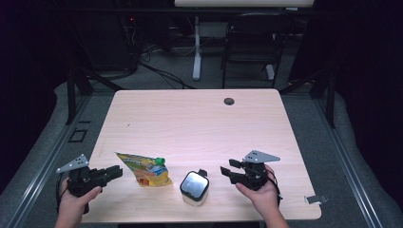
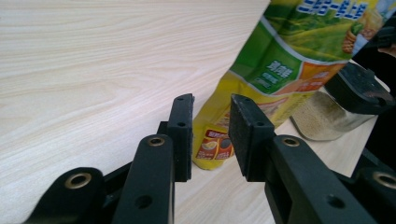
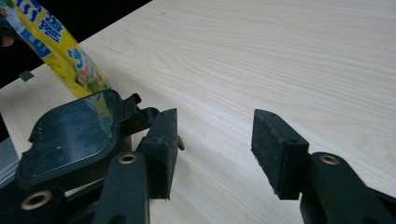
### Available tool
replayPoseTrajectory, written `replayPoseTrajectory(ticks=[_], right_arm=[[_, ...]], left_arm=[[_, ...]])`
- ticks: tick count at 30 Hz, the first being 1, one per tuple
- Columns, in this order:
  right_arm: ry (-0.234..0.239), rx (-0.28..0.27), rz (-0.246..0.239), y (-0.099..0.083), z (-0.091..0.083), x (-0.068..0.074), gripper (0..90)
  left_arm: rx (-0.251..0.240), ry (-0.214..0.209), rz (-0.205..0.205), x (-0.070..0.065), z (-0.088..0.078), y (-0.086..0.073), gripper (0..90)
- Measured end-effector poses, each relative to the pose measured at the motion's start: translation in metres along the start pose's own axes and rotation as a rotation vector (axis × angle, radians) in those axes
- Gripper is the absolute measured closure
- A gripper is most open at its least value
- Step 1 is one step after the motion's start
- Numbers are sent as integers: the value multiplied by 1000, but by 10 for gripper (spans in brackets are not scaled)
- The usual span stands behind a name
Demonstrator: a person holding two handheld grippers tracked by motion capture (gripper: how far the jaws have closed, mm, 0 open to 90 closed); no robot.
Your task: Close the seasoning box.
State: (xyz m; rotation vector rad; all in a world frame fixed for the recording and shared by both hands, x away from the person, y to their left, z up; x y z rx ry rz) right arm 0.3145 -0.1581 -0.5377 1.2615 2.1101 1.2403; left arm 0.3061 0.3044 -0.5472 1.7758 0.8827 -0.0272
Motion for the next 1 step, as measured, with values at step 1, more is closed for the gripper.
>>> replayPoseTrajectory(ticks=[1], right_arm=[[-5,-3,1,0,0,-1,494]], left_arm=[[-1,3,-4,1,0,0,703]])
Point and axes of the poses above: each handheld gripper's, and its own axes: z roughly forward along the jaws, y roughly out of its top, x roughly to its left, the point moved 4 cm from there along z, roughly forward along the jaws, and after that the axes turned 11 degrees about -y, right-handed, at the moved point
